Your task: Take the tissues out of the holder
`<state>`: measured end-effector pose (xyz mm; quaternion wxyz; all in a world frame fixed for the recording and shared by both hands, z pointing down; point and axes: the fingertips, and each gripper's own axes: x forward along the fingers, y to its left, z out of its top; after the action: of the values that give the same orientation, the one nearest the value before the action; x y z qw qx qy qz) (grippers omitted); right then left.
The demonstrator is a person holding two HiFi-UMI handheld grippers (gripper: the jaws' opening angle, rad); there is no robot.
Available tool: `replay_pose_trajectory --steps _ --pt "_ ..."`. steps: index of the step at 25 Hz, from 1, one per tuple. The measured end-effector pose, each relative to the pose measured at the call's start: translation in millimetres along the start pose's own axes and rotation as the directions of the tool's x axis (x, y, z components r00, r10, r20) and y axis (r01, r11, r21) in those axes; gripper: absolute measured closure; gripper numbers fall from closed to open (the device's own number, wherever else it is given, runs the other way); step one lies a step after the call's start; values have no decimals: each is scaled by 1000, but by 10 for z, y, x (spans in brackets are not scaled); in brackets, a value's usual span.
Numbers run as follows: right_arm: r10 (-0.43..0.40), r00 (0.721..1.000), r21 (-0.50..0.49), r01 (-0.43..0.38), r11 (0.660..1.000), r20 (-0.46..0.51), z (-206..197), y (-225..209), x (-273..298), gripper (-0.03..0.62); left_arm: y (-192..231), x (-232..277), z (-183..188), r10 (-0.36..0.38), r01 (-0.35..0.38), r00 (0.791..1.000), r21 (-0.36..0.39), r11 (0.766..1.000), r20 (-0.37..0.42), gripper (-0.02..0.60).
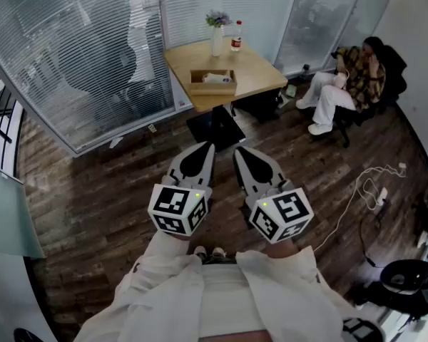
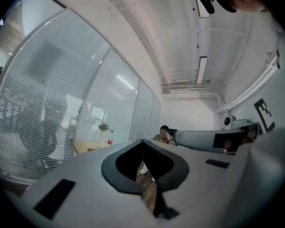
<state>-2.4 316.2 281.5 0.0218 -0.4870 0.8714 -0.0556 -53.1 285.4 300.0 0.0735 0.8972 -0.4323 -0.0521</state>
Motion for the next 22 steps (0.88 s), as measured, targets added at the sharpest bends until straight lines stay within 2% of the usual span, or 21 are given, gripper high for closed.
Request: replay_pose_trajectory --steps 8,17,22 --pt "-14 1000 -11 14 1000 13 42 -36 -34 582 21 9 125 9 -10 1000 18 1000 16 572" --pt "-16 1000 -18 16 1000 11 21 -33 -40 582 -37 0 75 4 -4 1000 16 1000 7 572" --pt "7 999 71 -9 997 31 24 -109 -42 582 25 49 54 20 -20 1000 11 1000 3 572"
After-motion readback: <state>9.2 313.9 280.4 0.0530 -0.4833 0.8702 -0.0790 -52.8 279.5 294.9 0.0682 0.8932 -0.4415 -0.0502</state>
